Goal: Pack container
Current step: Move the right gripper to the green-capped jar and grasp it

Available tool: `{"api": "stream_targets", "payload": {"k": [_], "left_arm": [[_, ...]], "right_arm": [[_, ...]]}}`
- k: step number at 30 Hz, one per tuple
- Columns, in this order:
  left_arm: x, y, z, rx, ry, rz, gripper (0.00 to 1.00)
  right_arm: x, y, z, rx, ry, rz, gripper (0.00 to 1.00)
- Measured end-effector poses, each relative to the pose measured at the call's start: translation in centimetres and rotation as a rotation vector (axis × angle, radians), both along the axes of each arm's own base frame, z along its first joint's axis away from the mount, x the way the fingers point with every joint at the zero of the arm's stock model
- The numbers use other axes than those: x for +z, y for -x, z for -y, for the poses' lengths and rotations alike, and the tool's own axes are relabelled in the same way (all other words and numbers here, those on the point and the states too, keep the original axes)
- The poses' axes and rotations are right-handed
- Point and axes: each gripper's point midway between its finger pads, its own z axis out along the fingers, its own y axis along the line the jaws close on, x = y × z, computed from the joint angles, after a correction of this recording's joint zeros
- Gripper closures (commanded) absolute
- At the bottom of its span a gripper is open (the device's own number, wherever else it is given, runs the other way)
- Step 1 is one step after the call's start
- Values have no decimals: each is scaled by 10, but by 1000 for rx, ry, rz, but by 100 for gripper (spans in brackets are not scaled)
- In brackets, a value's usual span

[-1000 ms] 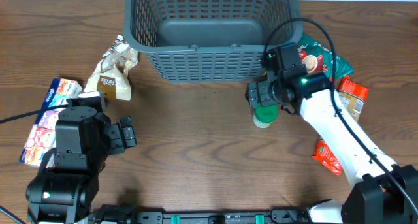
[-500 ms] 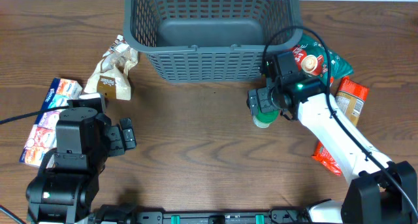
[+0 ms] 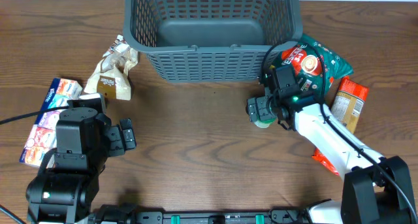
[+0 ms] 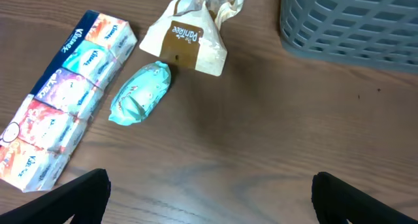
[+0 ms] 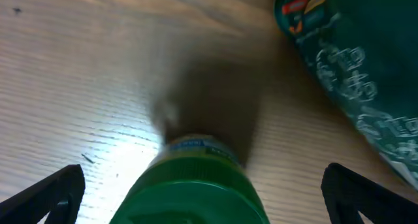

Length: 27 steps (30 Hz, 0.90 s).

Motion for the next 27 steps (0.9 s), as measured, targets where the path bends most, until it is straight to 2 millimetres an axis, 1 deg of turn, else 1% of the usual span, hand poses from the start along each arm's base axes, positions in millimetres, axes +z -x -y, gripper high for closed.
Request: {"api": "stream_targets", "payload": {"k": [4,11,13,14,15,16,19,23,25,27], "left_arm": [[0,0,0,0,0,0,2],[0,0,0,0,0,0,1],[0,0,0,0,0,0,1],[0,0,0,0,0,0,1],[0,0,0,0,0,0,1],[0,0,0,0,0,0,1],[0,0,0,0,0,0,1],[0,0,0,0,0,-1,1],[0,0,0,0,0,-2,1],[0,0,0,0,0,-2,1]], "right_arm": [[-12,7,2,0,3,-9,1],[-27,14,5,0,5,-13,1],[-30,16,5,0,5,-16,2],[-31,17,6,-1,6,-18,4],[-32,17,6,-4,5,-20,7],[-33,17,6,-6,4,-20,8],[-33,16,6,-15,1,-14,7],[-33,16,6,-19,-2,-13,4],[-33,16,6,-19,-2,-13,4],[-32,15,5,-19,-3,-10,8]]}}
